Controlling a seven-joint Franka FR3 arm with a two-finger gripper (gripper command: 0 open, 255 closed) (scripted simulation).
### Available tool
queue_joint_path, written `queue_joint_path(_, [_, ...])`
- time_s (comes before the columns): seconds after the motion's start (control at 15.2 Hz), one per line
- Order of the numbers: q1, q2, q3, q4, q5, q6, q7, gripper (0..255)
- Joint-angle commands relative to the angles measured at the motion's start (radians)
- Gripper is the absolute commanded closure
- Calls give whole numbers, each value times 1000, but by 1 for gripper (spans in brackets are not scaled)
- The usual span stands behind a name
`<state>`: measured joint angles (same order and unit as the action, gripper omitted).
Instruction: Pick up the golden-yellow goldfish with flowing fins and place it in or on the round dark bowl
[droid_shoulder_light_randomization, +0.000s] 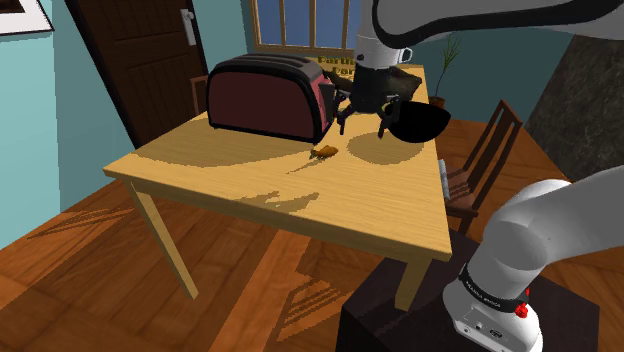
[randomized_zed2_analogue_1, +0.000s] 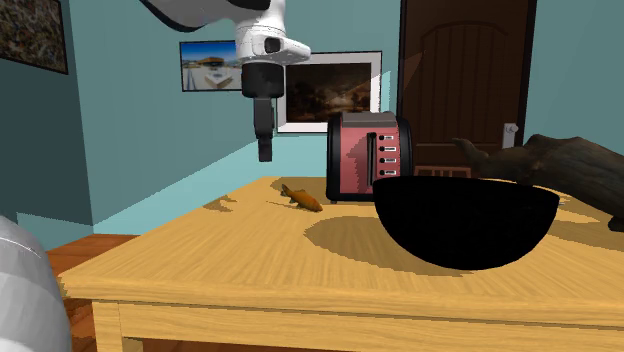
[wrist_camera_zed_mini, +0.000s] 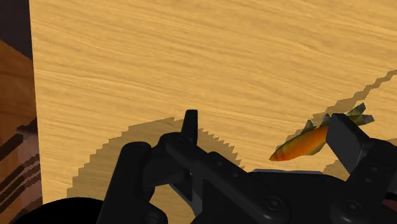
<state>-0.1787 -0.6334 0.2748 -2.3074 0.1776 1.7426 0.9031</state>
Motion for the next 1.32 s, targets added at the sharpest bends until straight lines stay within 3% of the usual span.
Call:
queue_joint_path(0.0, [-43, 66, 50, 14, 27, 63, 161, 0])
queue_joint_path(0.53, [-197, 314, 195, 98, 41, 272, 717, 0])
queue_joint_path(0.99, [-196, 351, 214, 36, 37, 369, 724, 0])
queue_joint_path(1.25, [-196, 354, 215, 31, 36, 378, 725, 0])
